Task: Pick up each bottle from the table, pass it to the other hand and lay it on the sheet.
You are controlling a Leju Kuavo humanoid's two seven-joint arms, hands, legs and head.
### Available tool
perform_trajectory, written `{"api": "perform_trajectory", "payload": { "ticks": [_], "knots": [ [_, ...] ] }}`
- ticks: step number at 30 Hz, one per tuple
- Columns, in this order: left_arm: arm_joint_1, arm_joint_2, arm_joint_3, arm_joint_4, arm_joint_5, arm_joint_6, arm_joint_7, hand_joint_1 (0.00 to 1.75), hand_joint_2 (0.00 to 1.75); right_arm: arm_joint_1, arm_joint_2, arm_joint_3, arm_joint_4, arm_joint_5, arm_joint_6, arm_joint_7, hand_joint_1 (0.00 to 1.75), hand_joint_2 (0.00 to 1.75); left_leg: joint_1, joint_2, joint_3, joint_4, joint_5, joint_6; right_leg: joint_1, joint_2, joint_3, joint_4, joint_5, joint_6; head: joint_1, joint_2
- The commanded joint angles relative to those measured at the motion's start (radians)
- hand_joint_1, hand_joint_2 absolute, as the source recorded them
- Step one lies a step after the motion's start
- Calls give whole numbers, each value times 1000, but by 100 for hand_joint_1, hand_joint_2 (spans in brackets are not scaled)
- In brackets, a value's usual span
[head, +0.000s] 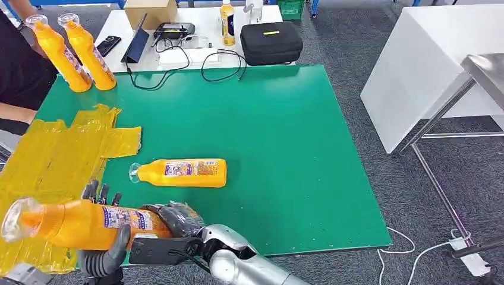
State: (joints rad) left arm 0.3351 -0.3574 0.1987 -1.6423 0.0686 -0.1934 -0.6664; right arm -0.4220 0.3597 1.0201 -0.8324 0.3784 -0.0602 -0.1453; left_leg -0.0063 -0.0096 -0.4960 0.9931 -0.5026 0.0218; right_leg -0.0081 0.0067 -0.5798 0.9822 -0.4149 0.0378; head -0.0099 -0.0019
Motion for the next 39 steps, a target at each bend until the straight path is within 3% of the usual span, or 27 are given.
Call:
{"api": "perform_trajectory", "payload": {
  "ticks": [1,20,26,27,28,29,30,34,39],
  "knots": [
    [-89,8,-13,44,1,2,2,175,175,29,-11,110,69,18,-10,-22,175,175,1,-3,3,-3,1,-2,1,-4,5,-3,-1,-1,0,0],
    [-100,8,-22,55,5,9,0,175,175,39,-11,79,86,36,-21,-32,175,175,0,-3,3,-3,1,-1,0,-4,3,-2,-1,-1,0,0],
    [-112,8,-7,56,6,6,-5,175,175,55,-11,-12,77,102,-43,-44,175,175,1,-4,3,-3,1,-1,1,-5,4,-3,-1,-1,0,0],
    [-118,8,7,49,-18,9,-9,175,175,59,-13,-51,63,130,-67,-56,47,175,0,-3,2,-2,1,-1,0,-4,3,-2,-1,0,0,0],
    [-123,9,20,38,-64,19,-19,175,175,62,-20,-84,39,138,-77,-61,0,175,1,-4,3,-3,1,-2,1,-5,5,-3,-1,-1,0,0],
    [-133,8,47,15,-158,59,-32,175,175,75,-36,-136,-19,159,-102,-60,0,175,1,-4,2,-2,1,-1,1,-4,4,-2,-1,-1,0,0],
    [-136,15,61,-12,-226,101,-32,175,175,90,-49,-176,-73,163,-100,-59,0,0,1,-3,1,-1,1,-1,1,-4,2,-2,0,0,0,0],
    [-158,97,96,-82,-373,306,-32,175,175,123,-112,-245,-268,190,-67,-56,0,0,2,-4,1,-1,1,-2,2,-4,3,-2,0,-1,1,0],
    [-198,190,111,-84,-619,568,-32,175,175,116,-152,-281,-337,184,-51,-59,0,0,1,-3,0,-1,1,-1,1,-3,2,-1,0,-1,0,0]
  ]
}}
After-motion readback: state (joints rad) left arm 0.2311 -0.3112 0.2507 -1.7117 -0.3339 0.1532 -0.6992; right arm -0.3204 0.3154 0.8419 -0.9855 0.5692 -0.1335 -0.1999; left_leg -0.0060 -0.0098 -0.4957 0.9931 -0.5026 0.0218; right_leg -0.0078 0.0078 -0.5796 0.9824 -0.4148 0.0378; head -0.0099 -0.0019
